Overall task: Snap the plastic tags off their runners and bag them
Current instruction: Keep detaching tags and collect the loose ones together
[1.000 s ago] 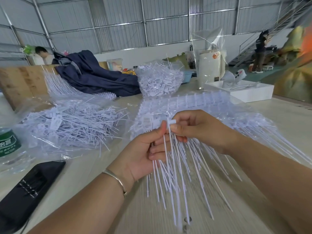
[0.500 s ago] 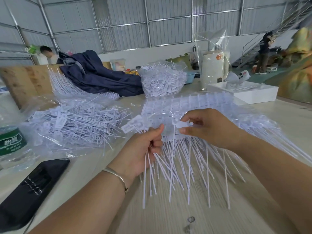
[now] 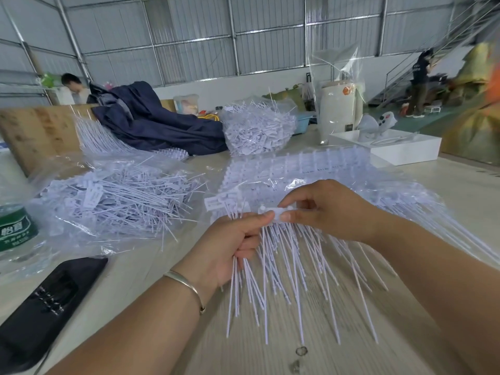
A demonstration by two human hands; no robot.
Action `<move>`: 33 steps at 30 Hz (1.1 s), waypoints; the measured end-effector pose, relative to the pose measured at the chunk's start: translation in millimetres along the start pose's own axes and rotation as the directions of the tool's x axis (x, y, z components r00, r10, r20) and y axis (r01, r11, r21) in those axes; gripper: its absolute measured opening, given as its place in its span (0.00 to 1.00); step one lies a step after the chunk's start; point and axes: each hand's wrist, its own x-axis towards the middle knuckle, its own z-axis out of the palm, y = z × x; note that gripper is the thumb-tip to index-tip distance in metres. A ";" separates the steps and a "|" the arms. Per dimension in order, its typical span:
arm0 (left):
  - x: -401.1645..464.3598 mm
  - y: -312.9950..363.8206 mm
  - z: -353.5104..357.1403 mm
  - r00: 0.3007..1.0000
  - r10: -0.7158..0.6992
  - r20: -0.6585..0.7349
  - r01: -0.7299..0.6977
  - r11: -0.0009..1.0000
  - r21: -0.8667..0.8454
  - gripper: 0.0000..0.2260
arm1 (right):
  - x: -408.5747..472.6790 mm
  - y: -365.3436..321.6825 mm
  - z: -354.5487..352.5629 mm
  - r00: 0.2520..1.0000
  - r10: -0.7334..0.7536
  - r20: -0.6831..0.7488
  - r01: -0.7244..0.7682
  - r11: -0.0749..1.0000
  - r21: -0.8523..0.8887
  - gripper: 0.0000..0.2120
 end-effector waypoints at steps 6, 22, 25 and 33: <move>1.0 3.0 -2.3 0.998 0.048 -0.033 -0.052 0.991 -0.126 0.11 | -0.8 8.2 -10.7 0.997 0.075 -0.024 -0.070 0.983 0.167 0.13; -12.0 0.7 13.5 0.924 -0.020 0.382 0.165 0.922 -0.351 0.17 | -6.0 -8.9 0.2 0.968 -0.007 0.252 -0.178 0.687 0.705 0.32; -13.5 2.8 11.0 0.912 -0.018 0.410 0.152 0.943 -0.297 0.05 | -5.5 -10.2 0.5 0.968 -0.008 0.252 -0.170 0.717 0.676 0.36; -10.6 9.2 7.6 0.958 0.082 0.273 0.012 0.946 -0.324 0.05 | -1.8 -7.8 -11.8 0.998 0.064 0.028 -0.065 0.697 0.714 0.14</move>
